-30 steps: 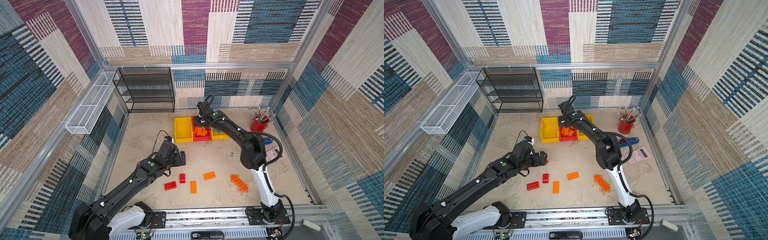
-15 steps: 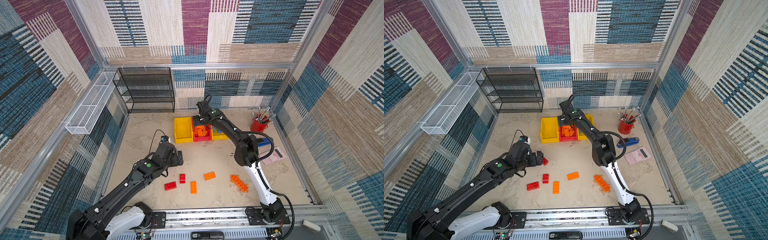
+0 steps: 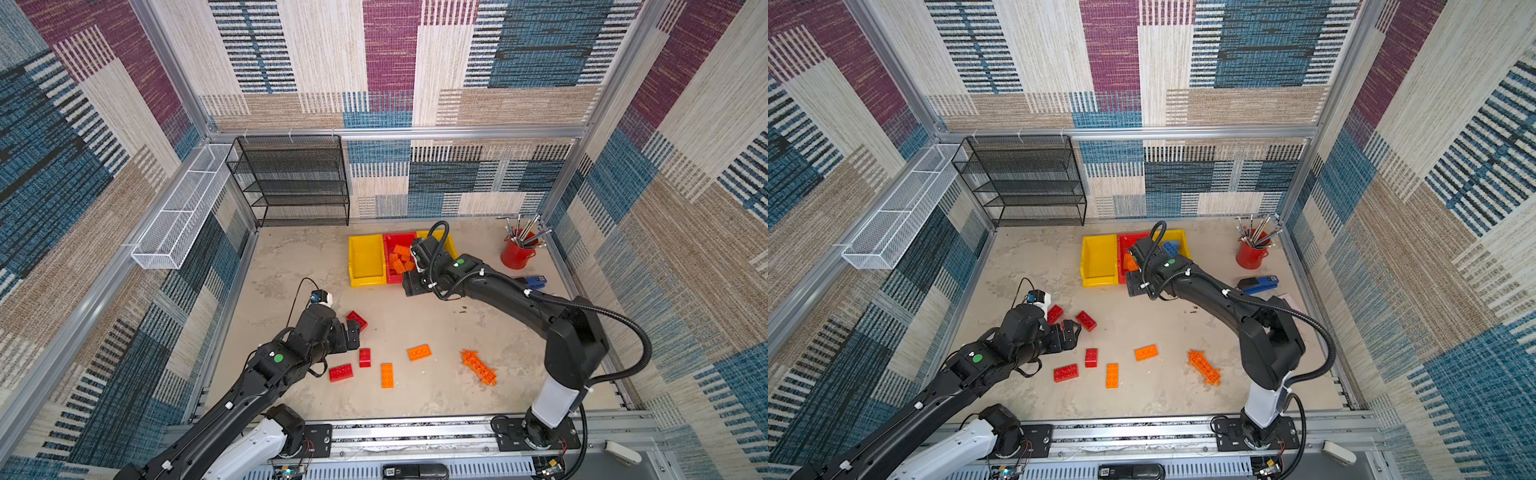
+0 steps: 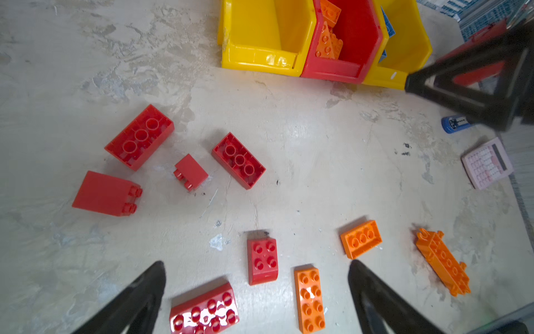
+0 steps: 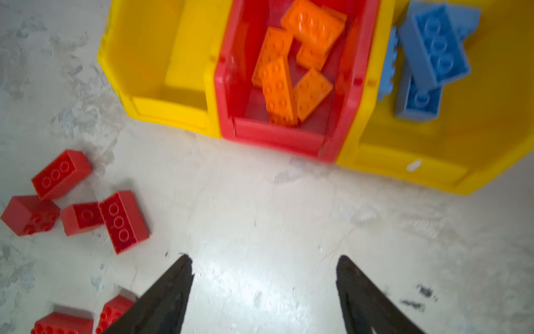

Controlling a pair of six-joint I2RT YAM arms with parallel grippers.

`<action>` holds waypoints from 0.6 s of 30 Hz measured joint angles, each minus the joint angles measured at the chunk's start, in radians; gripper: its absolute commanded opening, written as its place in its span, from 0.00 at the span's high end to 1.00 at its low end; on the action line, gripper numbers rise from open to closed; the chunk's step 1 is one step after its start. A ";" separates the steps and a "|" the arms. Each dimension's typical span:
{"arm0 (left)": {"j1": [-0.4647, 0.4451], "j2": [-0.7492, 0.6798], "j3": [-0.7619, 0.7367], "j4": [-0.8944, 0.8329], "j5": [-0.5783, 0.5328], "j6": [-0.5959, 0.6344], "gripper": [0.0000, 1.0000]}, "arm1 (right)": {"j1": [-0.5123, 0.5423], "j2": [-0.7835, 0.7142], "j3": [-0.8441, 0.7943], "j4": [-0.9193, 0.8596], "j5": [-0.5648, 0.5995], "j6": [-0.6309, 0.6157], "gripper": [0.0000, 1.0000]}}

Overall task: Sort the legos into containers by color
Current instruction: 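Move the right gripper back and grasp an orange brick near the robot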

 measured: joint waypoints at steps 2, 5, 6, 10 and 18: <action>-0.017 -0.062 -0.029 -0.023 0.013 -0.018 0.01 | 0.051 -0.062 -0.107 0.009 -0.008 0.041 0.21; -0.046 -0.153 -0.073 -0.063 0.025 -0.050 0.01 | 0.128 -0.130 -0.220 0.018 -0.005 0.108 0.22; -0.056 -0.185 -0.088 -0.081 0.030 -0.065 0.00 | 0.151 -0.152 -0.252 0.022 0.001 0.134 0.22; -0.099 -0.285 -0.138 -0.124 0.028 -0.117 0.00 | 0.219 -0.219 -0.360 0.049 0.019 0.224 0.22; -0.126 -0.348 -0.171 -0.151 0.048 -0.171 0.01 | 0.272 -0.208 -0.432 0.086 0.027 0.328 0.21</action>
